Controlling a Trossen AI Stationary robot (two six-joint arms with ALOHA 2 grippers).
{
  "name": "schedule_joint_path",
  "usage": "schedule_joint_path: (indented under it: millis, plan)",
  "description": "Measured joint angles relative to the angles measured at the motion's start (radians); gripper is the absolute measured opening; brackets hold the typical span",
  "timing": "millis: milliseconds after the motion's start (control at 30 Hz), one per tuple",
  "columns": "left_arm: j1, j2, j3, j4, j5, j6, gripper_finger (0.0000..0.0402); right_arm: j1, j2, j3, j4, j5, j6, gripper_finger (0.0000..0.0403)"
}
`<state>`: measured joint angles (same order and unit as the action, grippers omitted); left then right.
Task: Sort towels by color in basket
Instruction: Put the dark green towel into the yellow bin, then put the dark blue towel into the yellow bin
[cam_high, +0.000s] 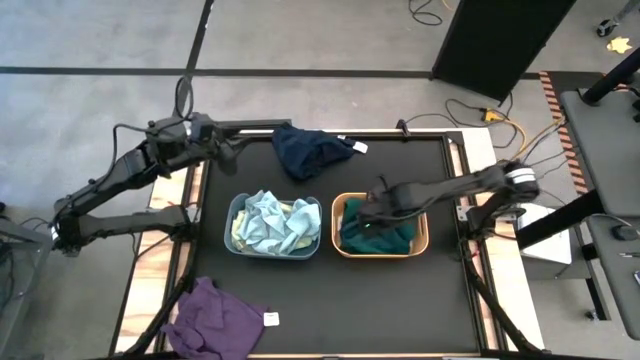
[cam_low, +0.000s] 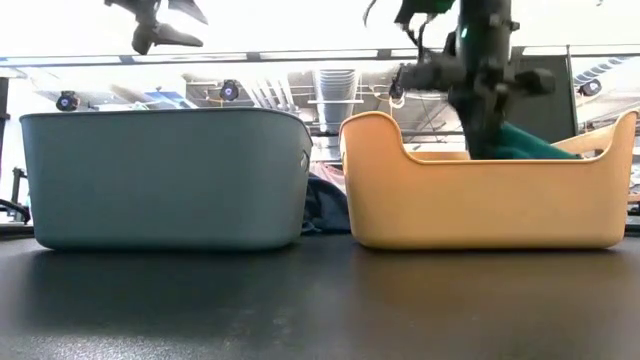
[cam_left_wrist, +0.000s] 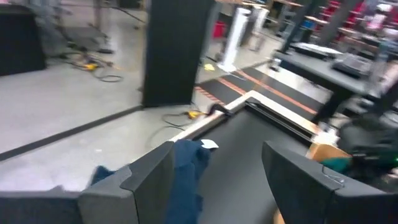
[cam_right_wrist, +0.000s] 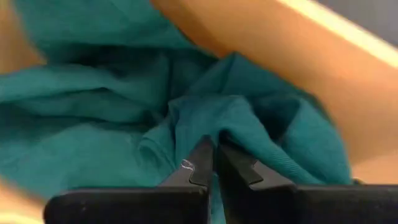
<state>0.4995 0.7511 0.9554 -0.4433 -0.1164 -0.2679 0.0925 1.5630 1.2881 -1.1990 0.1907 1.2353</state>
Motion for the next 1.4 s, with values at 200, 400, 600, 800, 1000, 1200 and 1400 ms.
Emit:
schedule_joint_path:
  millis: [200, 400, 600, 800, 1000, 1200, 1400]
  plan:
    - [0.0, 0.028, 0.0, -0.008, 0.029, -0.005, 0.0228, 0.0, 0.168, 0.0, -0.001, -0.028, 0.011, 0.0045]
    - [0.0, 0.103, 0.0, -0.014, 0.026, -0.036, 0.0228, 0.0, 0.263, 0.0, -0.004, -0.075, -0.013, 0.0133]
    - [0.009, 0.23, 0.015, -0.018, 0.024, -0.03, 0.0228, 0.019, 0.211, 0.065, -0.084, -0.105, 0.003, 0.0222]
    - [0.016, 0.425, 0.087, -0.024, 0.023, 0.018, 0.0228, 0.034, 0.085, 0.175, -0.182, -0.104, -0.024, 0.0277]
    - [0.046, 0.64, 0.164, -0.056, 0.022, 0.024, 0.0228, 0.041, -0.052, 0.248, -0.135, -0.097, -0.067, 0.031]
    - [0.102, 0.849, 0.242, -0.055, 0.069, 0.033, 0.0228, 0.062, -0.163, 0.255, -0.043, -0.014, -0.071, 0.0329]
    - [0.124, 1.034, 0.351, -0.082, 0.094, 0.051, 0.0228, 0.072, -0.208, 0.257, 0.016, 0.026, -0.131, 0.0333]
